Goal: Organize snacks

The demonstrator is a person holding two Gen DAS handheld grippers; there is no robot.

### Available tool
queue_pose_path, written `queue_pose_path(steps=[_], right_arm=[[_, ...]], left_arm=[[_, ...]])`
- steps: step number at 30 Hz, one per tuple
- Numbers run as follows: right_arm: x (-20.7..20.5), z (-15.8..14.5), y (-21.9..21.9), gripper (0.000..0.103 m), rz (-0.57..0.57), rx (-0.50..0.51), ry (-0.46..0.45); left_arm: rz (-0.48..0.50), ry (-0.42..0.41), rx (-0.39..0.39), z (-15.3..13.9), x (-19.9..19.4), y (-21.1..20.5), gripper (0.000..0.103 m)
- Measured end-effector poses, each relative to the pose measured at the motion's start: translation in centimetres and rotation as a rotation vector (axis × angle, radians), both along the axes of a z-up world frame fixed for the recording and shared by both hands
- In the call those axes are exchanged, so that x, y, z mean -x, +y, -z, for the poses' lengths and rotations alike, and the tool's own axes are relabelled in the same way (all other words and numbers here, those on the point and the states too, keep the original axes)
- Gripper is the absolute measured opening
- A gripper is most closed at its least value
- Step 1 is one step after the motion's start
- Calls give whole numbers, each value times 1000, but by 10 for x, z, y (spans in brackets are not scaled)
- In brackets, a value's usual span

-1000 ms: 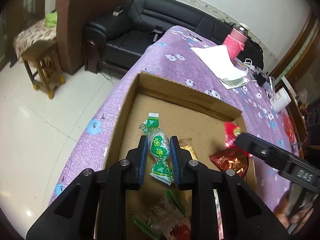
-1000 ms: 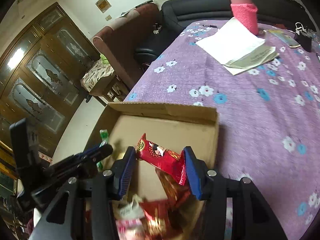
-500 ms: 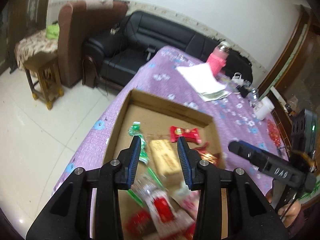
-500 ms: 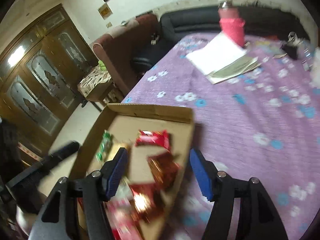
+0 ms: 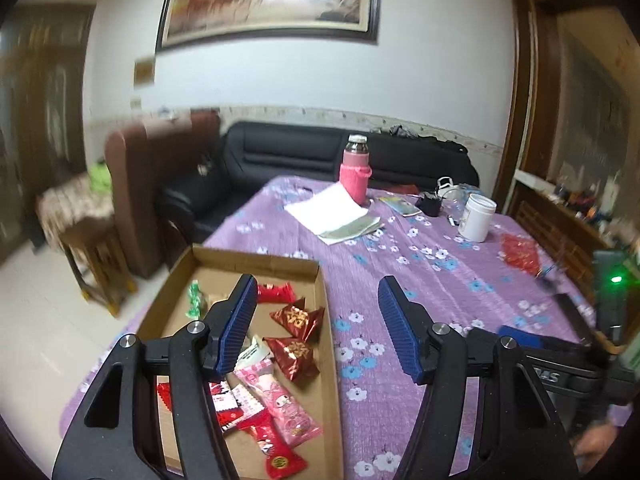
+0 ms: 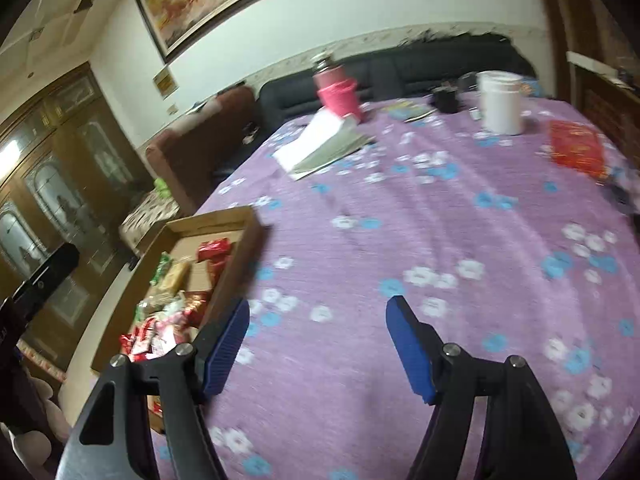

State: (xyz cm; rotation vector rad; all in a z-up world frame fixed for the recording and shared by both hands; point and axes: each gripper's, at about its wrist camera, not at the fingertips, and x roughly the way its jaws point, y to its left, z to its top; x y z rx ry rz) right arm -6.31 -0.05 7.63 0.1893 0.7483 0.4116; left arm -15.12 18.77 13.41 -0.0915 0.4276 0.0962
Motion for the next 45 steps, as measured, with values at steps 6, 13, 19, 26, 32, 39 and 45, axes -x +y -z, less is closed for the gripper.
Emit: queue_pose_path(steps=[6,13,19,26,32,39,45], right_arm=[[17,9,-46,75,88,-51,20],[28,15,-77,75,159,-70,28],[33,20,-85,75,183,-56,30],[66,-35,-150,75,317,12,-122],[92,-110,-220,86,488,51,-242],[76,-59,-126,87,265,119,-197],[68,-5,-56,87,100,155,-95]], left_arm=[[91,8,10,3,1,-43,63],[202,54,10,14,2,-87,63],[246,76,-1,19,6,-103,63],[254,62,22,18,12,-95,63],[253,93,53,28,4,-92,63],[241,106,50,33,6,-89,63],[221,111,55,37,10,-79,63]])
